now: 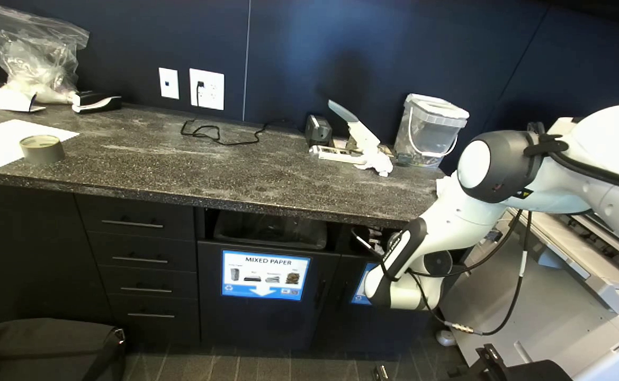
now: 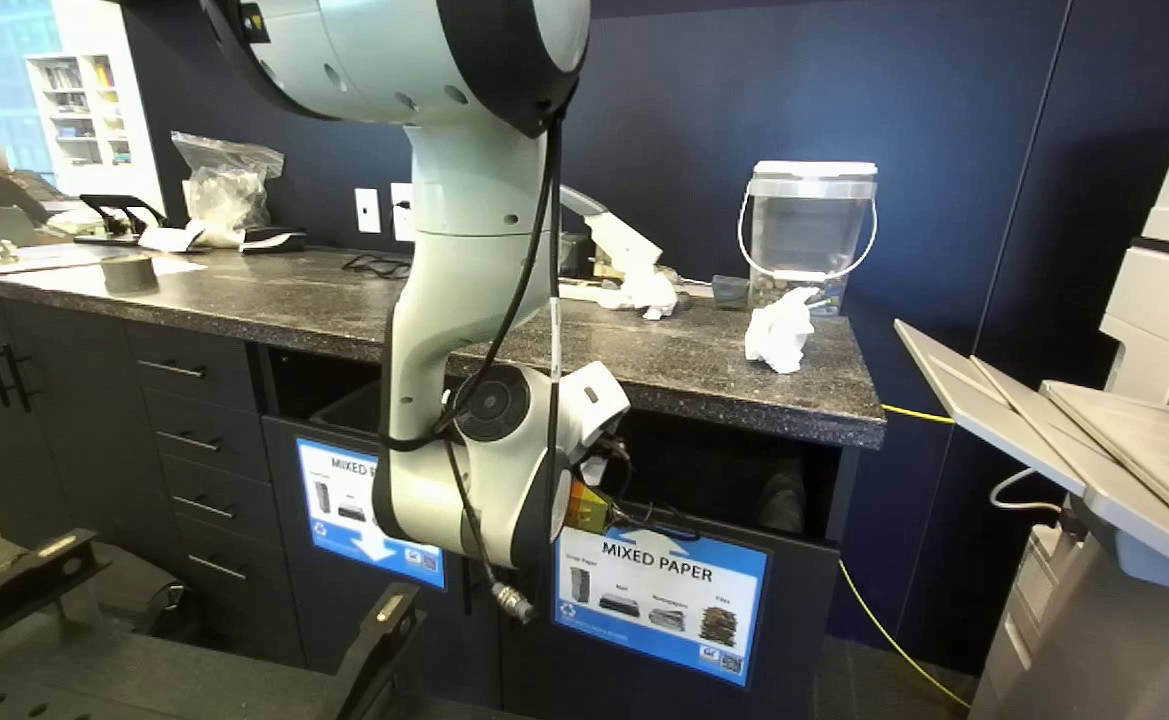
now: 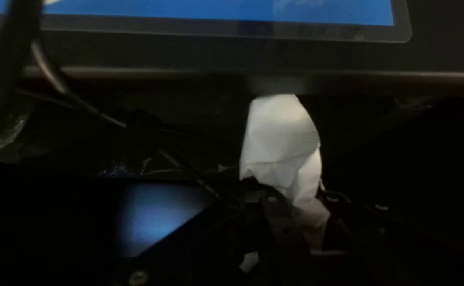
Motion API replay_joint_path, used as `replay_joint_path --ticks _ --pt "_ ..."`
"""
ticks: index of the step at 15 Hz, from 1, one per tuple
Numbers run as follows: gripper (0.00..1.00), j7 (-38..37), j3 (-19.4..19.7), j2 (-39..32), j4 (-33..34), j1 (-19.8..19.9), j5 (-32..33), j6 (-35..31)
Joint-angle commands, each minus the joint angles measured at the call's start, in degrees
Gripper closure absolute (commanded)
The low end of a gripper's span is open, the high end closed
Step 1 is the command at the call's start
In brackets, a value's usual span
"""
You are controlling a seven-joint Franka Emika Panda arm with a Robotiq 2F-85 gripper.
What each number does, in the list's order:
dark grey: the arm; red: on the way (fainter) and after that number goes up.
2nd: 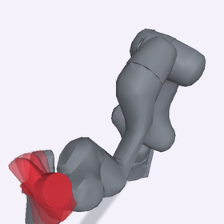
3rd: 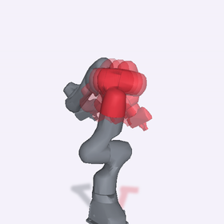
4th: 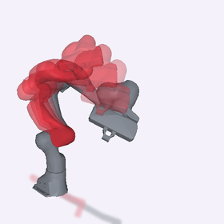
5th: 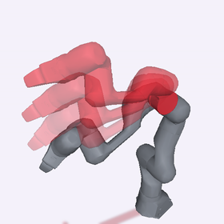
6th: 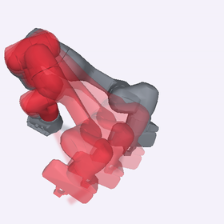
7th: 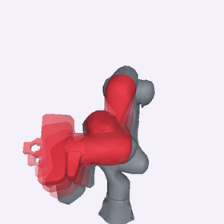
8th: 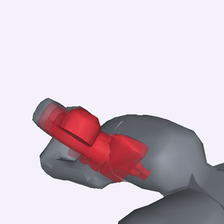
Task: Put the tissues in the rubbish bin.
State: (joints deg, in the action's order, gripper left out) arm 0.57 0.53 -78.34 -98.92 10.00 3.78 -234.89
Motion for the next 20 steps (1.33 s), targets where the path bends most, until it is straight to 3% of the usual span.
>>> replay_joint_path --ticks 1,8,16,20 --pt "0.54 -0.51 1.12 -2.25 4.24 -1.45 0.39 2.19" --pt "0.0 0.59 1.89 -1.25 3.51 -2.82 -0.45 5.98" --pt "0.0 6.54 7.08 7.33 -7.13 -8.4 -4.52 11.09" --pt "0.0 9.62 10.88 16.25 -17.09 -13.17 -6.95 18.89"
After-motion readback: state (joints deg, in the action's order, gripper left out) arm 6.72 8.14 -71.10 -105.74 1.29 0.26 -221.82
